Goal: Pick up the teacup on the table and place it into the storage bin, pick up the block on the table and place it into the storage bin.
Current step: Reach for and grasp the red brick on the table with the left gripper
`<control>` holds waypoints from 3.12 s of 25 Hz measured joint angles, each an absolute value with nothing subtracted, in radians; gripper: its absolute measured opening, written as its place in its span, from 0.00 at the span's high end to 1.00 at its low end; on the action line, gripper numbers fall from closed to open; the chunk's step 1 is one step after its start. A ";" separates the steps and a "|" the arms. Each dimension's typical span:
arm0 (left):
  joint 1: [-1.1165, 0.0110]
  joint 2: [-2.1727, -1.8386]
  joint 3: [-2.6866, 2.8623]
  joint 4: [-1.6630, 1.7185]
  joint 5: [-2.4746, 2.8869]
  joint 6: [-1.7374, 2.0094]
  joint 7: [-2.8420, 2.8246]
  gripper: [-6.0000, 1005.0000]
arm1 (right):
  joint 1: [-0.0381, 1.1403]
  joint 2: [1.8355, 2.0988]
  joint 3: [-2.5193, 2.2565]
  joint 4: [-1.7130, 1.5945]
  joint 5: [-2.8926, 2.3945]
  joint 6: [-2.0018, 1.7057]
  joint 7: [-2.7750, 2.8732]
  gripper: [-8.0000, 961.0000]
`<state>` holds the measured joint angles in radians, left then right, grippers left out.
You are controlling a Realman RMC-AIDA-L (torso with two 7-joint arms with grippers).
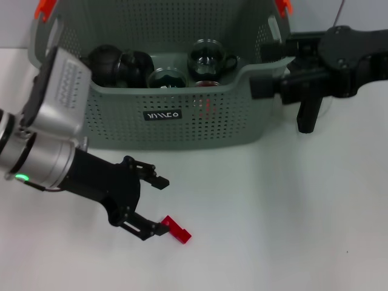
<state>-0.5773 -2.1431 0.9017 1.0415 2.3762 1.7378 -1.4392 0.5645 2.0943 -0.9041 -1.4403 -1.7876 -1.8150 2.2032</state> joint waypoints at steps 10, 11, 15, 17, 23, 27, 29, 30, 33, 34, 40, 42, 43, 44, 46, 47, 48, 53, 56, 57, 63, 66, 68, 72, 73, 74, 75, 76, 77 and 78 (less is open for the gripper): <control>-0.599 -2.162 1.119 1.204 2.497 1.690 -1.596 0.12 | 0.576 2.092 -0.842 -1.374 -1.781 -1.809 2.169 0.01; -0.605 -2.164 1.142 1.215 2.518 1.687 -1.610 0.12 | 0.579 2.092 -0.833 -1.363 -1.780 -1.808 2.161 0.01; -0.616 -2.165 1.203 1.231 2.551 1.676 -1.630 0.12 | 0.590 2.092 -0.802 -1.316 -1.766 -1.806 2.143 0.01; -0.620 -2.165 1.247 1.242 2.564 1.664 -1.635 0.12 | 0.592 2.091 -0.792 -1.300 -1.759 -1.802 2.140 0.01; -0.641 -2.170 1.366 1.256 2.620 1.629 -1.651 0.12 | 0.595 2.089 -0.773 -1.287 -1.744 -1.792 2.139 0.01; -0.653 -2.171 1.434 1.258 2.636 1.607 -1.652 0.12 | 0.597 2.089 -0.768 -1.273 -1.742 -1.786 2.139 0.01; -0.655 -2.171 1.466 1.259 2.642 1.599 -1.652 0.12 | 0.597 2.090 -0.764 -1.266 -1.741 -1.785 2.139 0.01; -0.656 -2.171 1.476 1.259 2.644 1.597 -1.651 0.12 | 0.598 2.091 -0.760 -1.264 -1.741 -1.785 2.139 0.01; -0.656 -2.171 1.490 1.262 2.644 1.598 -1.649 0.12 | 0.599 2.095 -0.749 -1.262 -1.739 -1.784 2.140 0.01; -0.656 -2.172 1.505 1.266 2.644 1.600 -1.646 0.12 | 0.599 2.095 -0.748 -1.261 -1.738 -1.783 2.140 0.01; -0.647 -2.174 1.560 1.272 2.644 1.589 -1.636 0.12 | 0.599 2.094 -0.738 -1.237 -1.724 -1.778 2.139 0.02; -0.650 -2.174 1.582 1.271 2.643 1.579 -1.635 0.12 | 0.599 2.093 -0.738 -1.232 -1.723 -1.777 2.139 0.02; -0.651 -2.174 1.591 1.270 2.642 1.575 -1.635 0.12 | 0.599 2.092 -0.738 -1.230 -1.723 -1.777 2.138 0.02; -0.653 -2.174 1.601 1.269 2.642 1.567 -1.635 0.12 | 0.599 2.092 -0.738 -1.228 -1.723 -1.777 2.138 0.02; -0.655 -2.175 1.632 1.266 2.642 1.547 -1.634 0.12 | 0.599 2.092 -0.740 -1.228 -1.723 -1.777 2.137 0.02; -0.656 -2.175 1.648 1.263 2.643 1.536 -1.634 0.12 | 0.599 2.092 -0.742 -1.227 -1.723 -1.778 2.137 0.02; -0.657 -2.175 1.660 1.260 2.643 1.528 -1.634 0.12 | 0.597 2.092 -0.743 -1.227 -1.723 -1.778 2.136 0.02; -0.676 -2.175 1.693 1.224 2.642 1.495 -1.635 0.13 | 0.593 2.092 -0.741 -1.227 -1.723 -1.781 2.130 0.02; -0.680 -2.175 1.710 1.210 2.641 1.481 -1.635 0.14 | 0.591 2.092 -0.739 -1.225 -1.723 -1.782 2.126 0.02; -0.681 -2.175 1.716 1.204 2.642 1.474 -1.635 0.15 | 0.591 2.092 -0.738 -1.224 -1.722 -1.781 2.125 0.02; -0.694 -2.175 1.725 1.172 2.638 1.454 -1.642 0.18 | 0.589 2.092 -0.736 -1.222 -1.722 -1.780 2.118 0.01; -0.694 -2.175 1.722 1.169 2.637 1.444 -1.645 0.20 | 0.589 2.092 -0.735 -1.215 -1.720 -1.779 2.117 0.01; -0.694 -2.175 1.720 1.168 2.636 1.443 -1.646 0.29 | 0.589 2.091 -0.732 -1.213 -1.719 -1.780 2.116 0.02; -0.695 -2.175 1.723 1.164 2.636 1.445 -1.650 0.43 | 0.589 2.092 -0.725 -1.213 -1.718 -1.783 2.114 0.02; -0.695 -2.175 1.723 1.164 2.636 1.446 -1.651 0.45 | 0.588 2.092 -0.725 -1.213 -1.717 -1.784 2.114 0.02; -0.695 -2.175 1.722 1.164 2.637 1.449 -1.652 0.46 | 0.588 2.092 -0.725 -1.213 -1.716 -1.784 2.114 0.01; -0.696 -2.175 1.721 1.163 2.637 1.450 -1.653 0.47 | 0.588 2.092 -0.724 -1.213 -1.716 -1.785 2.114 0.01; -0.696 -2.175 1.720 1.163 2.637 1.452 -1.653 0.48 | 0.588 2.092 -0.724 -1.213 -1.715 -1.784 2.114 0.01; -0.696 -2.175 1.720 1.163 2.637 1.452 -1.653 0.49 | 0.587 2.092 -0.724 -1.213 -1.715 -1.784 2.113 0.01; -0.697 -2.175 1.720 1.162 2.636 1.453 -1.654 0.50 | 0.587 2.092 -0.724 -1.213 -1.715 -1.783 2.113 0.01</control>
